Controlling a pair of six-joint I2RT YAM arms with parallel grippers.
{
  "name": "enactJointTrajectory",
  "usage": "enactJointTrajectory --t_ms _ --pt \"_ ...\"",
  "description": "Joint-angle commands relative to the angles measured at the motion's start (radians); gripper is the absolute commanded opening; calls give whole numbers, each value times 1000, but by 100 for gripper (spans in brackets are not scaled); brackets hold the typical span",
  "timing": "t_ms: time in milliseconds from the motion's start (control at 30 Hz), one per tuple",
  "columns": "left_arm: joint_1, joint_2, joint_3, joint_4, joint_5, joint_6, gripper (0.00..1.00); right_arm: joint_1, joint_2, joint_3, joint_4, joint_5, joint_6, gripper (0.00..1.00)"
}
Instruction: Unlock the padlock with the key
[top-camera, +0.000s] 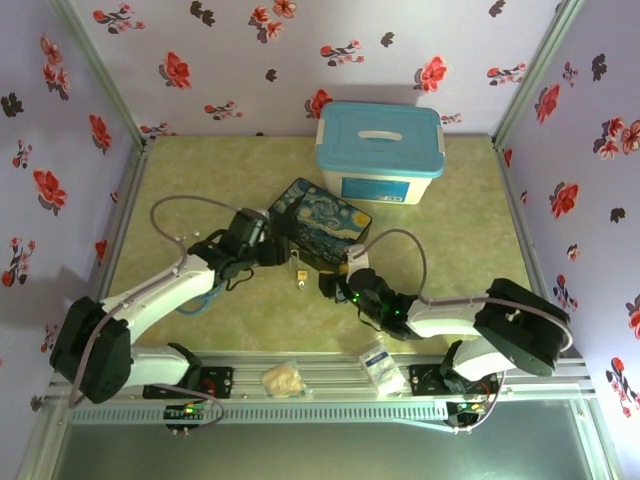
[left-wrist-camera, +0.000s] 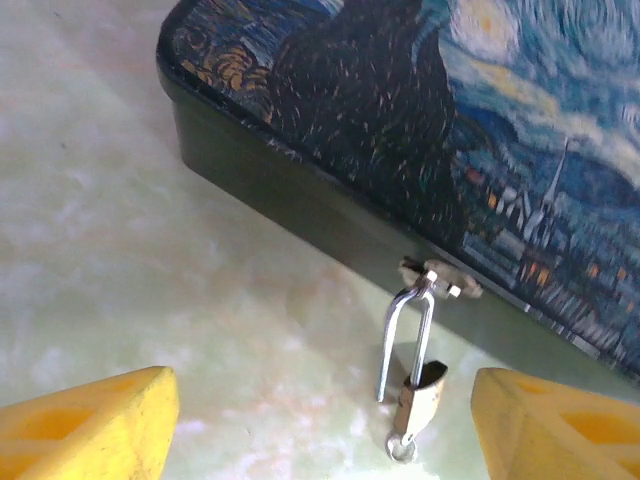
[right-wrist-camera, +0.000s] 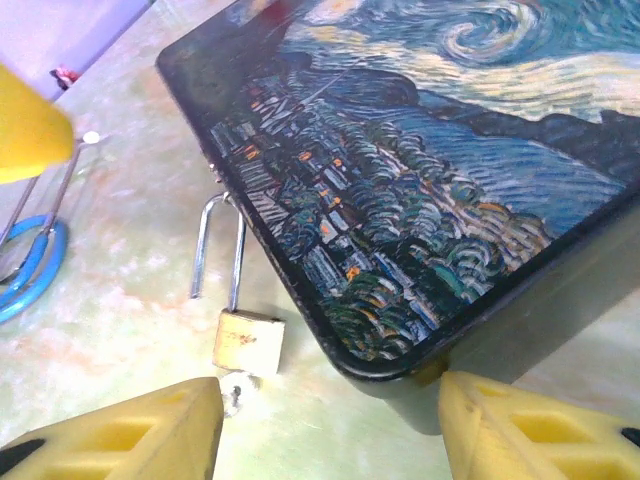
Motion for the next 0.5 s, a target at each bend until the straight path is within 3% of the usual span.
enactJointTrajectory --t_ms 0,167,333,467 --pt "91 37 44 93 64 70 78 24 70 72 25 4 3 58" --pt "148 141 176 101 56 143 81 32 135 123 23 113 61 57" --pt "188 200 219 189 45 204 84 32 92 116 -136 348 200 55" --pt "251 357 306 217 166 274 84 29 45 106 -233 419 217 55"
